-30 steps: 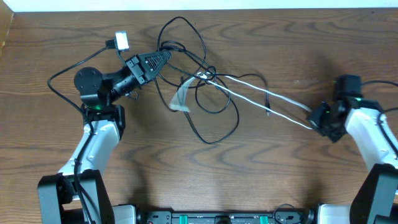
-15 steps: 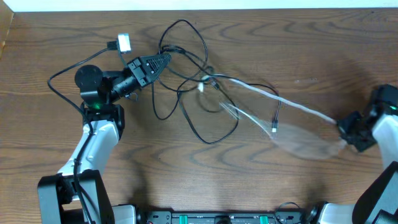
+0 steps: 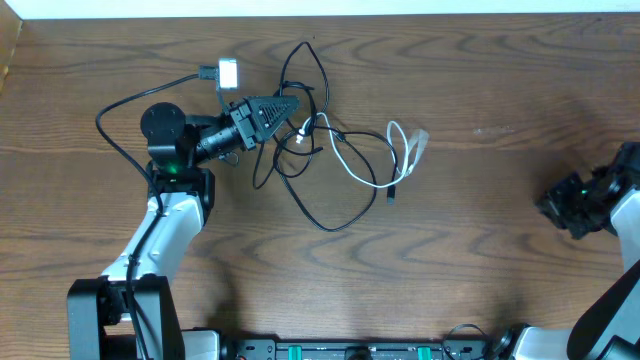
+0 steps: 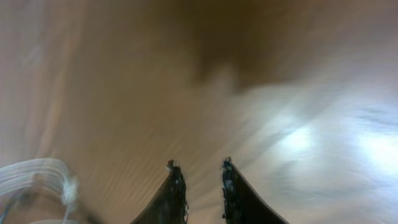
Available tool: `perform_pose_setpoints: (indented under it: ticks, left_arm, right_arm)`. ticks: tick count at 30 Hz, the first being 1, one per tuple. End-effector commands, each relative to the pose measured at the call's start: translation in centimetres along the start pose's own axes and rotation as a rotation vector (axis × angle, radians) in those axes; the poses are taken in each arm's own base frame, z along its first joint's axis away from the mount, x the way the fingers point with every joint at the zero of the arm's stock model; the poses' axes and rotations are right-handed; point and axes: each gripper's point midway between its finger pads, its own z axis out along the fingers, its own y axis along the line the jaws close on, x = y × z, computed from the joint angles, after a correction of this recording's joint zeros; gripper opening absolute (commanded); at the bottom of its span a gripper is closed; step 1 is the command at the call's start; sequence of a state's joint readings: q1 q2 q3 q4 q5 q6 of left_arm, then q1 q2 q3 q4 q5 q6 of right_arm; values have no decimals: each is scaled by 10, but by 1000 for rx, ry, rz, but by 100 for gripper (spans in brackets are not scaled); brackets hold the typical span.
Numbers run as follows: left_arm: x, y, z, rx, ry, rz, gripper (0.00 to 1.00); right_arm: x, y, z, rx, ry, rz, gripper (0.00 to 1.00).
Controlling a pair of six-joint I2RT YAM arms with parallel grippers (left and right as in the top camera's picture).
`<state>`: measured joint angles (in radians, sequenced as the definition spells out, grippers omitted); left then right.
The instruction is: Untangle cables
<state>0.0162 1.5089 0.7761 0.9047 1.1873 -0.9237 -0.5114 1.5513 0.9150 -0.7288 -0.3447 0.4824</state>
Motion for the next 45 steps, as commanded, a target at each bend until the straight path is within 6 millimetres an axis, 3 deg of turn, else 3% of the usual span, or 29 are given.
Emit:
perform_pose_setpoints:
  ticks: [1,5,8,15,23,28,33,45]
  left_arm:
    - [-14,-16,1,19,-22,-19,8]
    - [-23,-11,1,-8,-79,-161,8]
    - [-23,-15,1,8,-73,-183,8]
    - [1,-45,-1,129,89,-8,8]
    - [26,-60,9,195,198,3,8]
    - [38,-71,22,226,230,0,8]
    - [45,-76,27,240,252,-19,8]
    - [21,-67,34,168,135,-317,8]
  right_arm:
    - [35,67,-5,-368,139,-308,26]
    - [64,115,-19,-622,179,-548,50]
    - [86,140,-24,-725,198,-691,60]
    - [131,183,-21,-828,204,-955,62]
    - [177,230,-26,-963,135,-1226,62]
    - [193,243,-15,-909,88,-1291,56]
    - [192,246,3,-787,-19,-1392,51]
    - [201,255,13,-799,-49,-1448,59]
